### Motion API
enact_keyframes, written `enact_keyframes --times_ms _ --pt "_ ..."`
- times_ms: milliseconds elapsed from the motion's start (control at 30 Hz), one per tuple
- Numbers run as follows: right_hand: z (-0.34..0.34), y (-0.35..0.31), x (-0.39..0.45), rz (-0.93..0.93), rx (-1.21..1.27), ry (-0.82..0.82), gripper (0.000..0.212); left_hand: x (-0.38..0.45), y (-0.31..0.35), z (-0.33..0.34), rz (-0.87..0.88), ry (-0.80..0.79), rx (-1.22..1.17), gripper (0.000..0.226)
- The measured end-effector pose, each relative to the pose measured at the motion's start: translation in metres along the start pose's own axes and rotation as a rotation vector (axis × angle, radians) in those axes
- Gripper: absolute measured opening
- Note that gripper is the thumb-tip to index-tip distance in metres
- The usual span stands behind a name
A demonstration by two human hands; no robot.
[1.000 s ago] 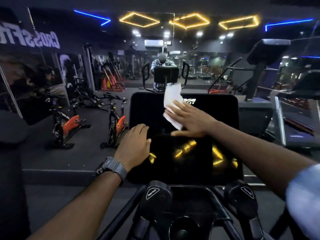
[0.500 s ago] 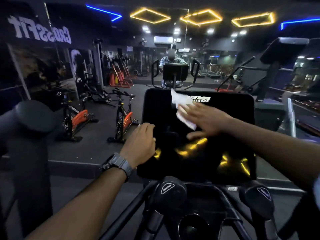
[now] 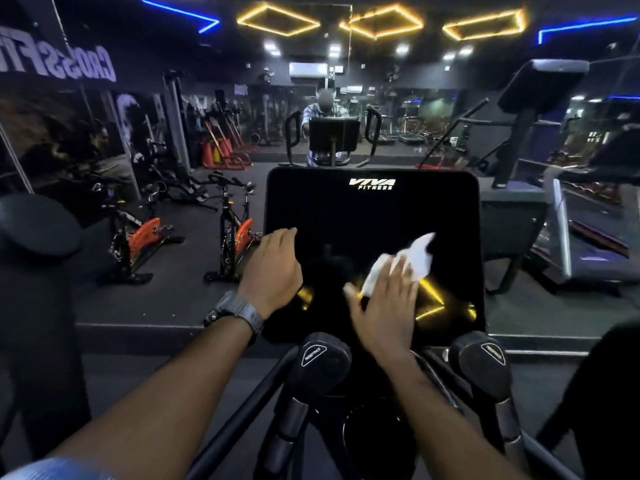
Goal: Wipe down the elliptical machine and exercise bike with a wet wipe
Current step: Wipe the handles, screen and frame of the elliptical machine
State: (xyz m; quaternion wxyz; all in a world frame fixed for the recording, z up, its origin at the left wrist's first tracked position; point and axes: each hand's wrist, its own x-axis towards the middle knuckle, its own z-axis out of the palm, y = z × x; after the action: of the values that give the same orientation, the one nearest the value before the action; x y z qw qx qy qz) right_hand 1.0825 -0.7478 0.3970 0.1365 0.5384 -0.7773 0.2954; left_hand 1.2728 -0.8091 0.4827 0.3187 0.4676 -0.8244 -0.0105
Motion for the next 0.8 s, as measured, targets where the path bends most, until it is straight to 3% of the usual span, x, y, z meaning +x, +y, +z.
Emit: enact_keyframes --times_ms 67,233,333,433,500,700,800 --pt "-0.011 -0.013 0.037 0.051 0.060 0.067 0.090 0.001 0.002 0.001 0.002 -0.016 0.013 0.057" --pt "0.006 -0.054 0.052 -0.701 -0.069 -0.072 0.072 0.000 0.008 0.003 -0.016 -0.059 0.025 0.058" --pt "0.017 -0.025 0.019 -0.858 -0.129 -0.081 0.068 -0.004 0.007 -0.001 -0.010 -0.104 0.028 0.058" --pt "0.013 -0.011 0.008 -0.697 -0.102 -0.024 0.069 -0.006 0.007 -0.004 -0.009 -0.164 0.034 0.063" --pt "0.007 -0.022 0.010 -0.586 0.047 -0.061 0.066 -0.007 0.010 -0.006 -0.031 -0.180 0.033 0.063" --pt "-0.047 -0.062 0.018 -0.146 1.010 -0.362 0.053 -0.013 0.030 -0.034 -0.060 -0.103 0.010 0.055" --pt "-0.085 -0.089 0.018 -0.118 1.336 -0.479 0.055 -0.019 0.039 -0.065 -0.055 -0.028 0.003 0.047"
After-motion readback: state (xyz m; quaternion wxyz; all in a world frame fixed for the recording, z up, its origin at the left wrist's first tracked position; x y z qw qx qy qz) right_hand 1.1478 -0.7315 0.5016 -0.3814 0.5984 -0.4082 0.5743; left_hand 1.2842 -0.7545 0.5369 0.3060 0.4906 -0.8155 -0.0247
